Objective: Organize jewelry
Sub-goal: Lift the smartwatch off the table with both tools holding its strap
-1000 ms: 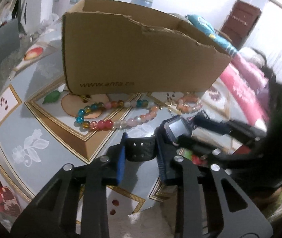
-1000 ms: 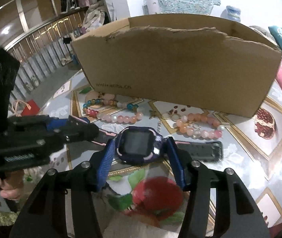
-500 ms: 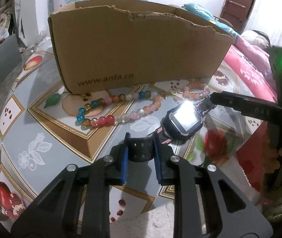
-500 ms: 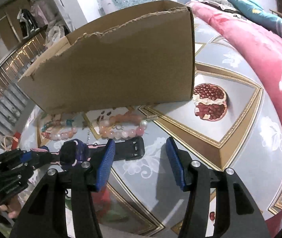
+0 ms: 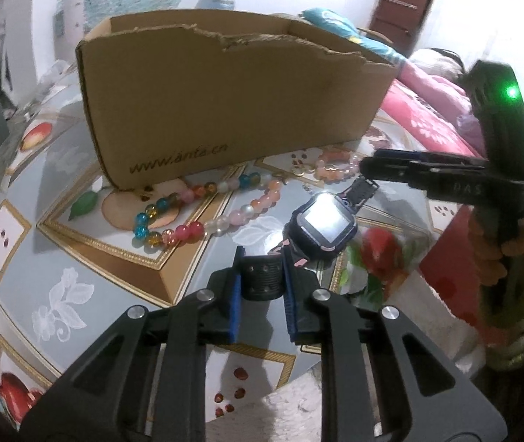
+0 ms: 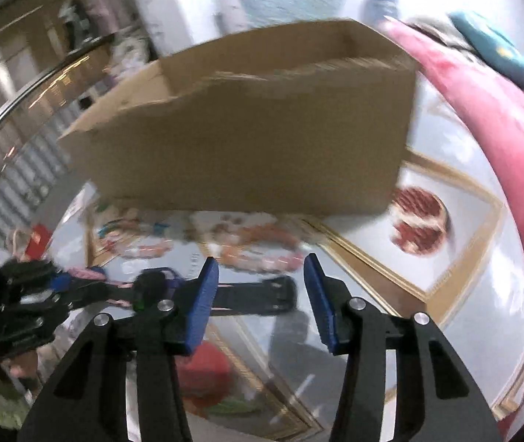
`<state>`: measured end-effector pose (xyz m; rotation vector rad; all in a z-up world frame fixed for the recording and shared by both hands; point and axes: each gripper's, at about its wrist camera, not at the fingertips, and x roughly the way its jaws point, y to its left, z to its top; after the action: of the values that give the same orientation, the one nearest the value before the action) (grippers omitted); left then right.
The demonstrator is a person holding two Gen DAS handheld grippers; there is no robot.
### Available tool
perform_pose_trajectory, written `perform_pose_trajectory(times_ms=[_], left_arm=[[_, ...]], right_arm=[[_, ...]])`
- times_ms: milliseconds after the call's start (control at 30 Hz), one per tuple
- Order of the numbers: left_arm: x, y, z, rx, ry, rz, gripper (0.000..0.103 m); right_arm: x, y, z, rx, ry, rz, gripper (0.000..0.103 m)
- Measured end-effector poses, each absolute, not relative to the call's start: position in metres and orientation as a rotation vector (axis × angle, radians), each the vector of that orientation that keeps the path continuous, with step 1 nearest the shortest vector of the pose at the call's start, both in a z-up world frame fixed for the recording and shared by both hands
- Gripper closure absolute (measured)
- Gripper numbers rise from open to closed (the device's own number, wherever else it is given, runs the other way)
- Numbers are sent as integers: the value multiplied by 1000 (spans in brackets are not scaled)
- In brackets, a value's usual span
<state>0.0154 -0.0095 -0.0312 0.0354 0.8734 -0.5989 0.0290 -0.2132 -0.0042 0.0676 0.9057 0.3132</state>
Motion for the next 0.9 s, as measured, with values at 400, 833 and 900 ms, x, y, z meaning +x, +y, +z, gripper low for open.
perform_pose_trajectory(times_ms=[400,833,900], left_arm=[[26,2,-33,29,865,-565,86],[29,3,-35,69,856,-570,86],[28,3,-35,68,854,-574,86]], right_arm=[[22,-192,-16,-31,1100,462,71],[48,-173,-6,-201,1062,529,72],[49,-166,-7,-225,1064,554,72]])
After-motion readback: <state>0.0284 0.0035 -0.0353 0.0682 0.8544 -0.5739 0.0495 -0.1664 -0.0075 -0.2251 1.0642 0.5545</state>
